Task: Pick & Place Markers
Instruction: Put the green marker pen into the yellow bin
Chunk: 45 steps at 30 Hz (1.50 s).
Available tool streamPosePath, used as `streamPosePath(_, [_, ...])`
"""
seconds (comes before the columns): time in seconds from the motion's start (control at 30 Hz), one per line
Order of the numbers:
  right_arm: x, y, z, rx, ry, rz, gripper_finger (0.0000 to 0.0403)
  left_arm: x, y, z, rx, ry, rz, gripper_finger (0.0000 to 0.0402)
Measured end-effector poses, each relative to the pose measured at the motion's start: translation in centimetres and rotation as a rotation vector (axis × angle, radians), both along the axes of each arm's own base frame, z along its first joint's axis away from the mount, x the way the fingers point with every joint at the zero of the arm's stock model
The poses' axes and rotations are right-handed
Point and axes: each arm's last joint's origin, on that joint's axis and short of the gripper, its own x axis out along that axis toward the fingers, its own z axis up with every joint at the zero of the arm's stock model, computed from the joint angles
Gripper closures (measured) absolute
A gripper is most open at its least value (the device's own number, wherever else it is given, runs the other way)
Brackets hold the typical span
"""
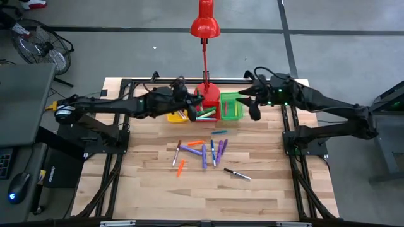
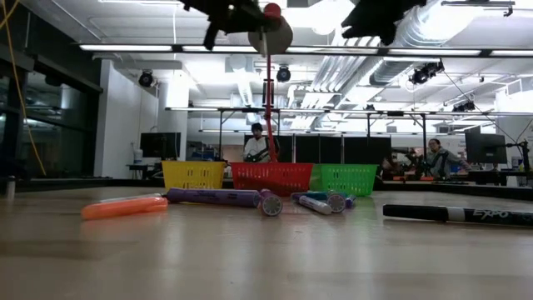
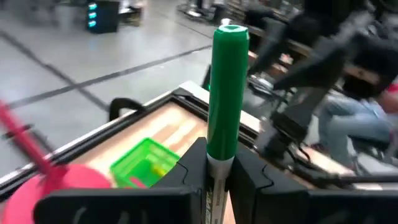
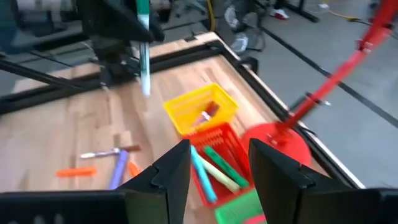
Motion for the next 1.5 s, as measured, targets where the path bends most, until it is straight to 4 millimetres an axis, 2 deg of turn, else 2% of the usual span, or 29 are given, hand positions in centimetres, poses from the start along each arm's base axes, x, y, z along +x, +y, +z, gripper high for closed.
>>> streamPosePath(0.33, [-2.7,0.2,0.0,-0.010,0.091,-0.103,0.0249,-2.4,4.3,-1.9,-0.314,0.115,0.217,0.0370])
streamPosePath(0.67, [-3.1,0.3,-0.6,0.007,0.164,-0.111,0.0251,-5.1,7.3,-4.0,-0.628,0.188,0.457,0.0370])
streamPosePath(0.9, [-3.2,0.4,-0.7,-0.009,0.182,-0.099,0.0253,-6.5,8.8,-4.7,-0.749,0.198,0.567,0.0370])
streamPosePath(1.13, [-3.2,0.4,-0.7,-0.020,0.190,-0.093,0.0254,-5.9,9.1,-6.1,-0.846,0.215,0.642,0.0370])
streamPosePath(1.5, [-3.3,0.4,-1.2,-0.023,0.232,-0.082,0.0253,-3.7,10.0,-10.4,-1.013,0.295,0.744,0.0370])
